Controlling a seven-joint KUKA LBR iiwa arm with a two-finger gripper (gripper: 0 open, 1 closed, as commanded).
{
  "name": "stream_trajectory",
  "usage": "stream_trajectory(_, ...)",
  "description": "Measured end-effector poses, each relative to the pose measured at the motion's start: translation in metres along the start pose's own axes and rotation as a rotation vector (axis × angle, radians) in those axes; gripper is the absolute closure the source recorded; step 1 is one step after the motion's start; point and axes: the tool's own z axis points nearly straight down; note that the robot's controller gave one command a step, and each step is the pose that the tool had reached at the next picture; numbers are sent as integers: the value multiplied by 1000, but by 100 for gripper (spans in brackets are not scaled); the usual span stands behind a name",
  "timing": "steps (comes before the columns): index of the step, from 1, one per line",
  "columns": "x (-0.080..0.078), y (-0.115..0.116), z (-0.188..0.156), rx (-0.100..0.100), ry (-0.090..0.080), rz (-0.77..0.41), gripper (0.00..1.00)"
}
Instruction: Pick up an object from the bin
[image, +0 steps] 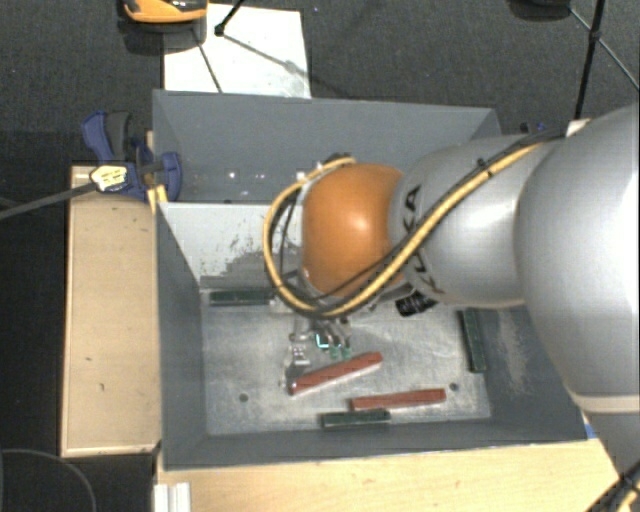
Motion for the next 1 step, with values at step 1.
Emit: stream_trajectory(1, -2, -1, -4, -1, -8, 6, 0)
